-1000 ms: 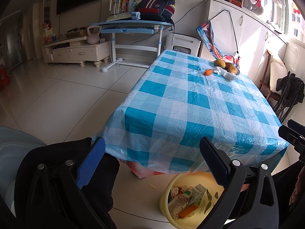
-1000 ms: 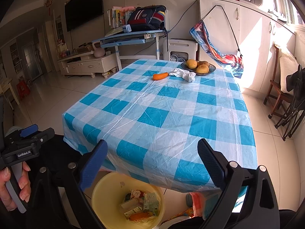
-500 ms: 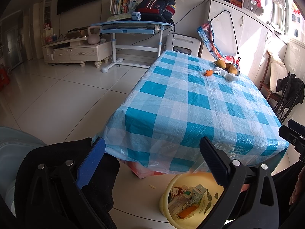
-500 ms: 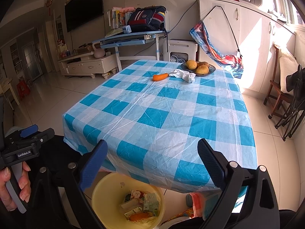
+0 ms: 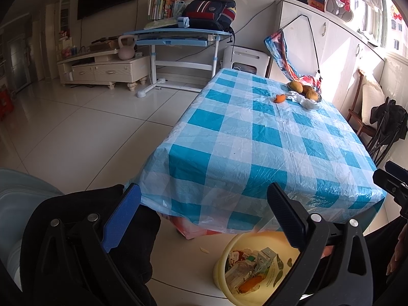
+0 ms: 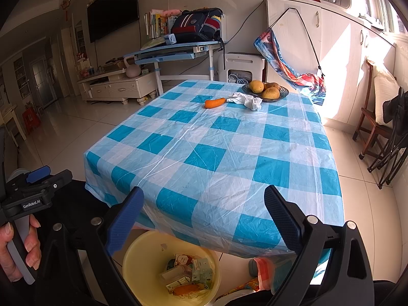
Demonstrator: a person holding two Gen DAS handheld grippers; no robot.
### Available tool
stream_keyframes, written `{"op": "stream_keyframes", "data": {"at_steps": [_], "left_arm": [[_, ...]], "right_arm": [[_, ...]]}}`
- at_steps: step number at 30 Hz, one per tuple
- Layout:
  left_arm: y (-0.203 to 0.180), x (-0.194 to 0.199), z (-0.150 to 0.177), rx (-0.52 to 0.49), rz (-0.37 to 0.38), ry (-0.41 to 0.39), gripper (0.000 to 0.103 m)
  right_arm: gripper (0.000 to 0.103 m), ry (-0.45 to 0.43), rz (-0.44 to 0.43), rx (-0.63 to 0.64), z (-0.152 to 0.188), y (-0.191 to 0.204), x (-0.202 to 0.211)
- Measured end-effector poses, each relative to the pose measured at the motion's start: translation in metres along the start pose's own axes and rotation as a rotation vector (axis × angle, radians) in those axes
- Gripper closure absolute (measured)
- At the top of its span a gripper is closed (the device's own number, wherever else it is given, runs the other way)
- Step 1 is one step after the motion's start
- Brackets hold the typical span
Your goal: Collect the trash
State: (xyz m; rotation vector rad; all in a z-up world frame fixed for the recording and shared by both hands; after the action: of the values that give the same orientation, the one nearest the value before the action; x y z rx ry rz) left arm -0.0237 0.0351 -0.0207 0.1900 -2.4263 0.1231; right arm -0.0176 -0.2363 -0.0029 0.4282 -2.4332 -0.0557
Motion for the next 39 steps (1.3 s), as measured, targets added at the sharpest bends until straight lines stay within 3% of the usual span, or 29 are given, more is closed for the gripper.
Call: {"op": "stream_keyframes", "data": {"at_steps": [17,21,27,34,39], "left_arm": [[0.003,0.000,-0.002,0.023,0.021,0.011,0.007],[0.020,-0.001,-0.015,0.084,0.061,0.029,0.007],[0.018,-0.013,-0.044,0.050,0.084,0.026,0.007],[-0.021,-0.048,-0.086,-0.004,0.137,0.039,0.007],[-0.070,-0.081,-0.122,-0.106,0.208,0.034,0.007]], "right_arm": [[0.011,0.006,-0.028,-0.013,-0.004,0.000,-0.004],[0.011,0.009,-0.054,-0.049,-0.025,-0.009,-0.011],[0.011,-0.004,-0.074,-0.090,-0.064,-0.030,-0.035],[0.011,-0.001,-0.082,-0.114,-0.113,-0.057,-0.082],[0.011,0.023,-0.047,-0.136,-0.148,-0.086,-0.129]]}}
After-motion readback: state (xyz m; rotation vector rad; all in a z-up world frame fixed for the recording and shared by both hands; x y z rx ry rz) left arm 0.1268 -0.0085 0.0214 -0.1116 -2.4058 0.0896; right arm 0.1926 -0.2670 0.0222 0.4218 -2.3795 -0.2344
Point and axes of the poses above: each gripper's, at about its wrist camera, not at the fingertips, and x roughly against the way its jaws point, y to its left, z to its underside, the point moved 2 cm from there along -x, roughly the way its jaws point, and after that the axes turned 5 degrees about -z, right-handed, at the moved point
